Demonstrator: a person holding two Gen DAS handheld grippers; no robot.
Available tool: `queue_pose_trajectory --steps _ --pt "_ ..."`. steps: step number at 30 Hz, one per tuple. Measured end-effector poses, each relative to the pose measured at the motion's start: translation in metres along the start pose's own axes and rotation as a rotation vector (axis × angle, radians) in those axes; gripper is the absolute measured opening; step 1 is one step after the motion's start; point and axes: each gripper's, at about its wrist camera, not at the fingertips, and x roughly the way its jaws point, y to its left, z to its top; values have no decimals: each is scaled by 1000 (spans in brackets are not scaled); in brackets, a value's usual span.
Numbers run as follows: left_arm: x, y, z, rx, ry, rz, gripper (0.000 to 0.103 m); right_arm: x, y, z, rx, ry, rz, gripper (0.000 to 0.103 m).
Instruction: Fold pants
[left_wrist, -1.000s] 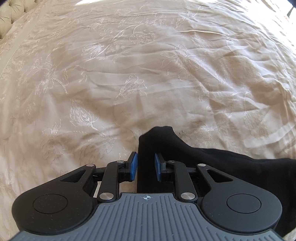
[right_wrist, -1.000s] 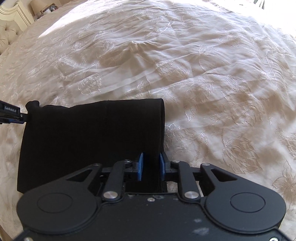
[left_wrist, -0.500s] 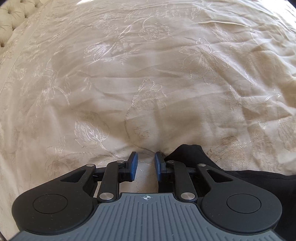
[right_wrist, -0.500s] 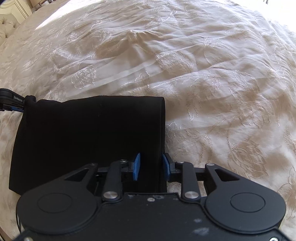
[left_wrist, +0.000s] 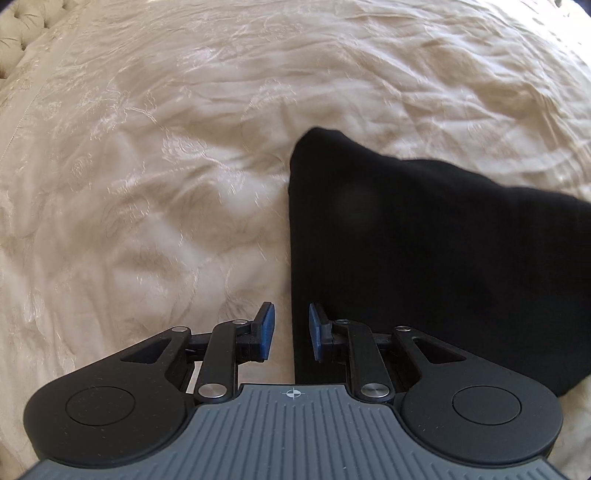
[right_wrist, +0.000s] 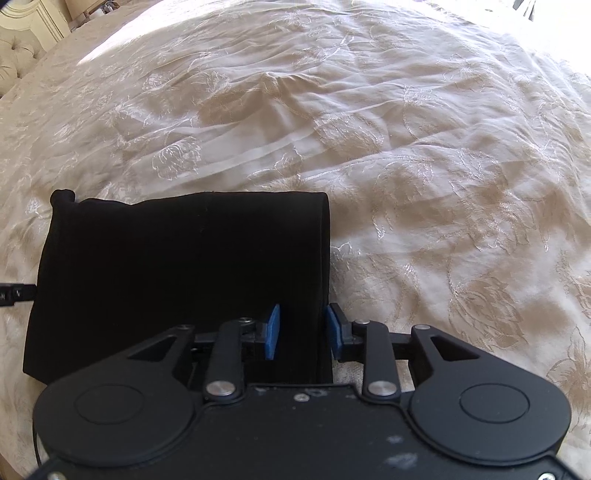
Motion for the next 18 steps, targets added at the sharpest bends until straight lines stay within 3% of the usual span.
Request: queue_pose_trajectory --steps 5,12,18 --pt "0 -9 -23 57 14 22 20 -10 -2 -9 8 -13 3 31" --pt "-17 9 -18 -18 -39 -31 20 -29 -12 -18 53 -123 6 46" --pt "-17 12 -5 -51 -67 -38 20 -11 -18 -5 87 -62 55 50"
